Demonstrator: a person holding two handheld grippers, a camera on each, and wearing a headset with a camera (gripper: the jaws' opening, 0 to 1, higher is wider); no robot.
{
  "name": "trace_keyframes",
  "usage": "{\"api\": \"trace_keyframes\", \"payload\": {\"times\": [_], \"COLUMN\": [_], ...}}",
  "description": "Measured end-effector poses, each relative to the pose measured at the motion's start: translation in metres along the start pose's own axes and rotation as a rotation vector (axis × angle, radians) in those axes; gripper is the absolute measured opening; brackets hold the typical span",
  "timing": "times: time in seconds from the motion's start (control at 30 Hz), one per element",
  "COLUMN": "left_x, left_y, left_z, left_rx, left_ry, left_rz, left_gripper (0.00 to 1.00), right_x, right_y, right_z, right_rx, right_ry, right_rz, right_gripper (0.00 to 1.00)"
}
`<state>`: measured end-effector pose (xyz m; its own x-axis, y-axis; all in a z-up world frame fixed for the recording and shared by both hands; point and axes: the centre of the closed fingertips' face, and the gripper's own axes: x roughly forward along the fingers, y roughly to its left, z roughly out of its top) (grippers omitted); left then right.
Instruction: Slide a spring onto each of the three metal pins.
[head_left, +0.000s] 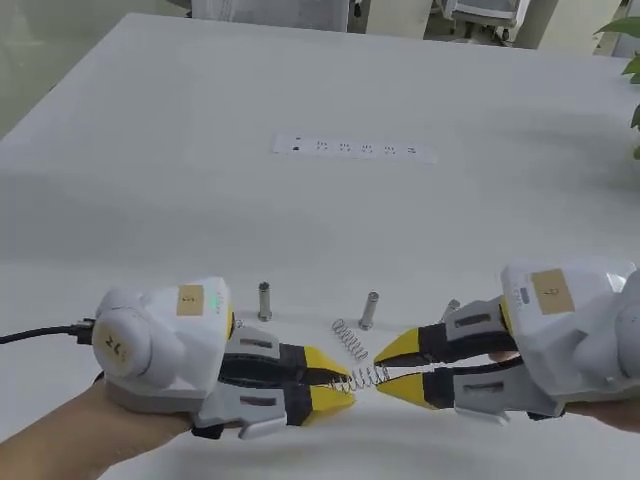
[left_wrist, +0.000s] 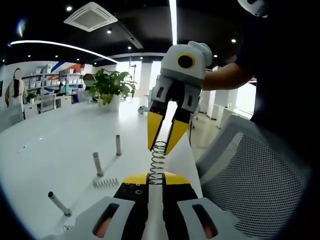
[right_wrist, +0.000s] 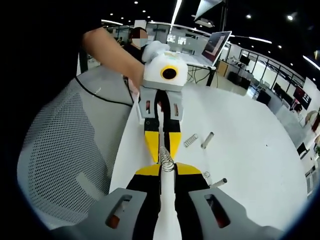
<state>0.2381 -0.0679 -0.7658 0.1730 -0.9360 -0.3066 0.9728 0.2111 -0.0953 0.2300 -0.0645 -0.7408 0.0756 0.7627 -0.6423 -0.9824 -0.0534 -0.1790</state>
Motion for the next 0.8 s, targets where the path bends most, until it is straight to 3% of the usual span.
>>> {"api": "trace_keyframes", "payload": {"times": [0.3, 0.8], "left_x": [0.004, 0.014], "left_y": [0.002, -0.004], "left_z": [-0.004, -0.005], "left_rx": [0.034, 0.036], "left_ry": [0.032, 0.038], "left_rz": [0.0, -0.016], "left_gripper": [0.01, 0.01], "right_x": [0.006, 0.01], "right_y": [0.0, 0.005], "right_z": [0.009, 0.011], "right_rx": [-0.064, -0.042], "right_ry": [0.066, 0.256], "right_rz": [0.033, 0.106], "right_gripper": [0.06, 0.06]}}
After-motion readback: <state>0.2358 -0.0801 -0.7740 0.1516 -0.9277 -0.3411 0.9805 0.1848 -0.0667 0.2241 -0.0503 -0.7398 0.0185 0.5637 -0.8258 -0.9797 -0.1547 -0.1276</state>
